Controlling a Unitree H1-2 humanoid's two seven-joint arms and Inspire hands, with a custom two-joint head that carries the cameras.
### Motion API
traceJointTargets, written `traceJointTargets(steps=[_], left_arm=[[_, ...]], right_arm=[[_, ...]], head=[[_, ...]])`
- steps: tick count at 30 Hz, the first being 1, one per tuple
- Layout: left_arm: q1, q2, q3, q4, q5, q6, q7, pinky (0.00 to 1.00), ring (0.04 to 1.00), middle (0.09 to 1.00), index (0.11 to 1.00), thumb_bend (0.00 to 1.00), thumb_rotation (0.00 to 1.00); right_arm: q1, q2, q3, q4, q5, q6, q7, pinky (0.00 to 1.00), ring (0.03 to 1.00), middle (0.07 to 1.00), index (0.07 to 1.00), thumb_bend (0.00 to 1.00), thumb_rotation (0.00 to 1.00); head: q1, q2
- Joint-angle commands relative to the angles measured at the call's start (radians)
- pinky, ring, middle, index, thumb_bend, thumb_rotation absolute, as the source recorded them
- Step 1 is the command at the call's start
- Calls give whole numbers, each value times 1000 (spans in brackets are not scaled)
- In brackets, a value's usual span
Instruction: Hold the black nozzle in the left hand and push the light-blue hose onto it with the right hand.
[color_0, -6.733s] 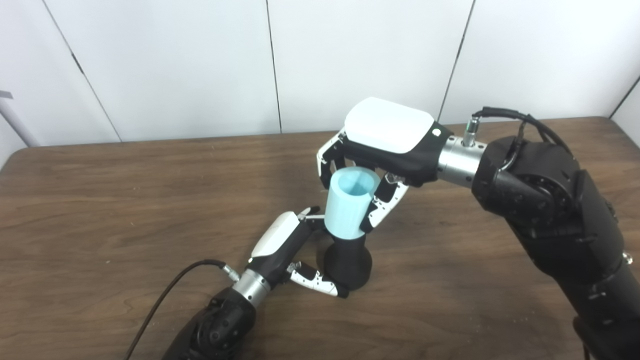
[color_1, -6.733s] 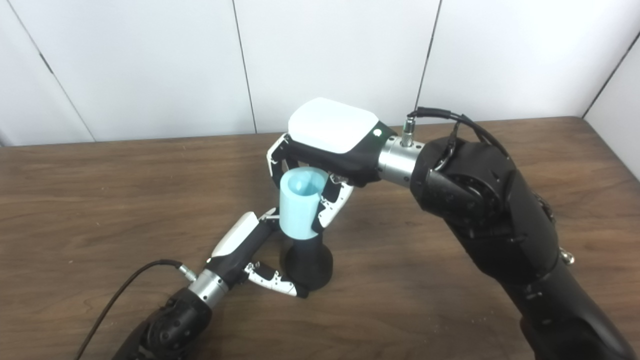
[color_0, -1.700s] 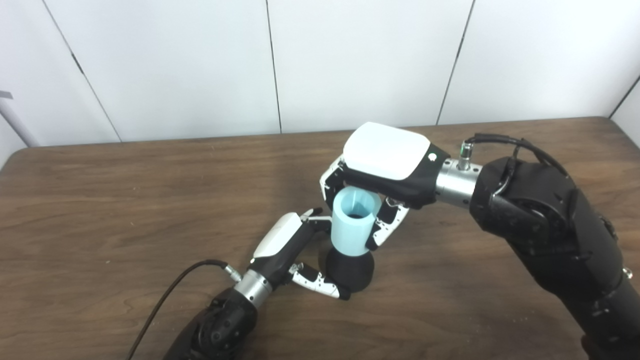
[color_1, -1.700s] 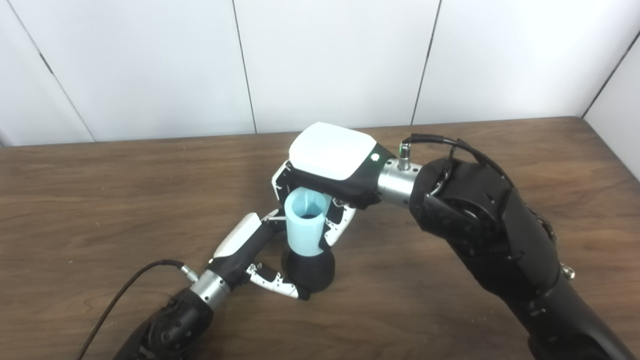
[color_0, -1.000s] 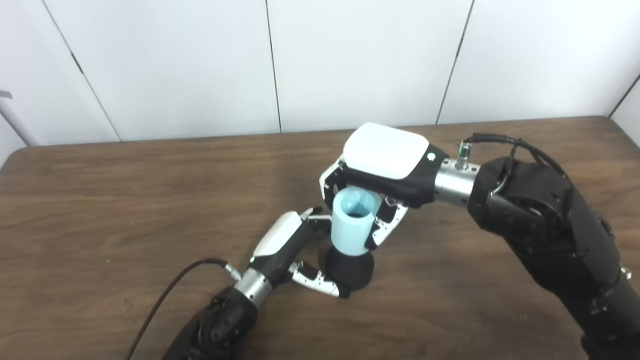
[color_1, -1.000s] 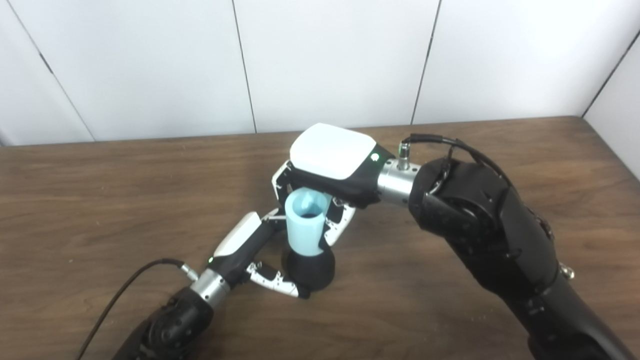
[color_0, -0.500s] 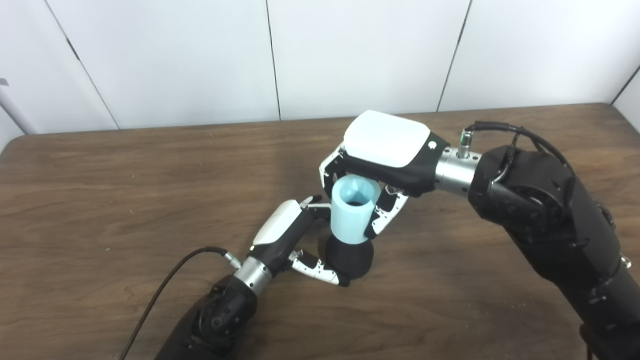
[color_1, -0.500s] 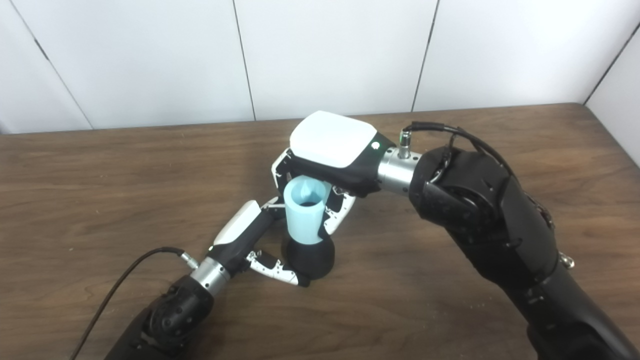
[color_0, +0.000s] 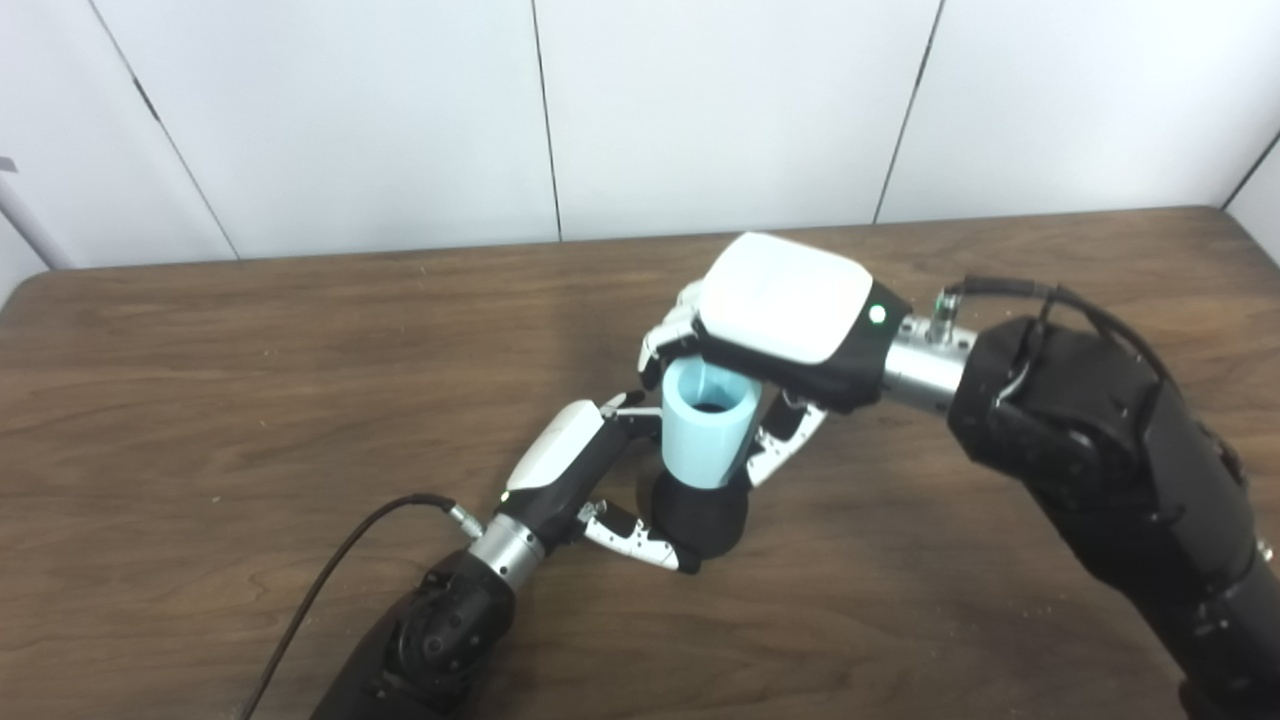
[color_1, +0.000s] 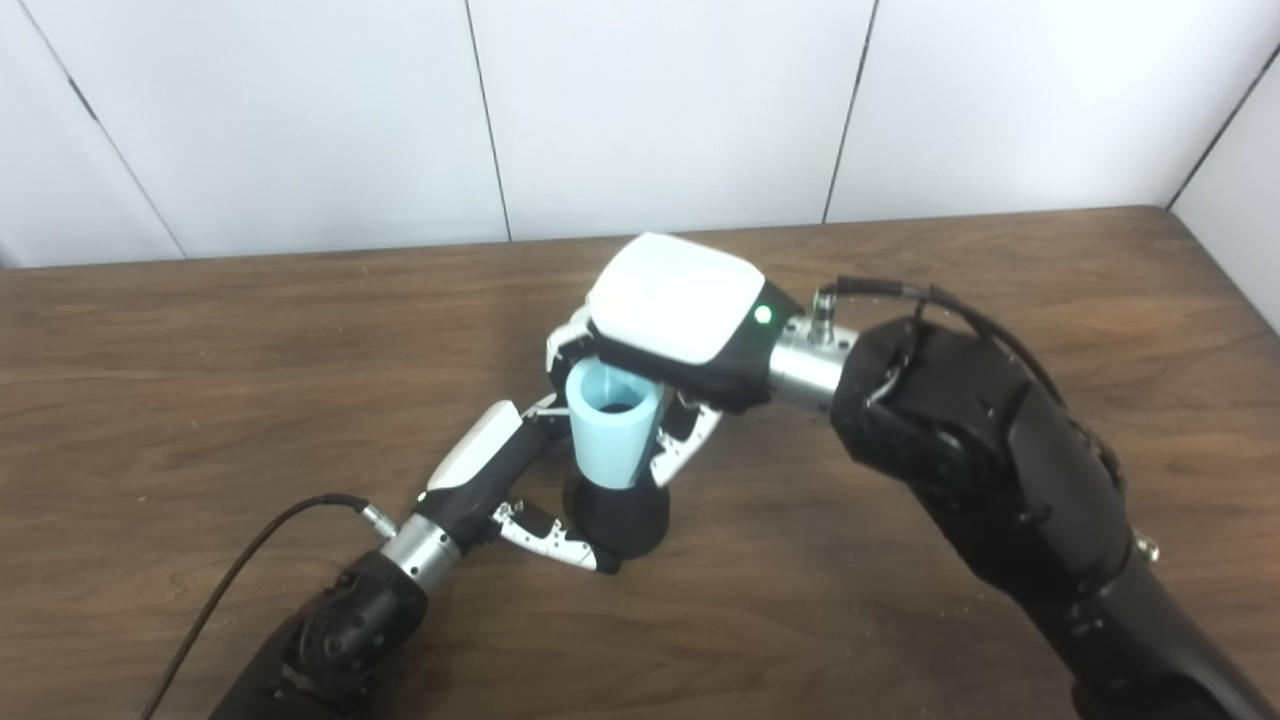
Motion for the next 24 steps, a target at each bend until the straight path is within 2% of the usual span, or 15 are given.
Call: traceJointTargets(steps=[1,4,13,18,24], left_arm=[[30,18,-30,27,33,45,-73,967,752,498,482,524,0],[29,18,-30,28,31,45,-74,967,752,498,482,524,0],[29,19,-31,25,35,50,-74,967,752,498,482,524,0],[30,20,-31,21,36,53,-76,966,750,498,482,524,0],[29,19,-31,23,35,54,-76,966,747,498,482,524,0]], right_arm=[[-42,0,-21,-14,-16,-25,-43,821,838,854,749,1000,386],[-39,7,-34,-18,-8,-25,-36,839,851,868,756,1000,399],[-24,17,-84,-29,33,-64,-97,877,897,910,801,1000,474],[-8,27,-113,-21,66,-98,-160,917,925,936,835,1000,490],[18,34,-136,8,84,-170,-244,971,971,984,889,1000,495]], head=[[0,1],[0,0],[0,1],[-1,2],[0,2]])
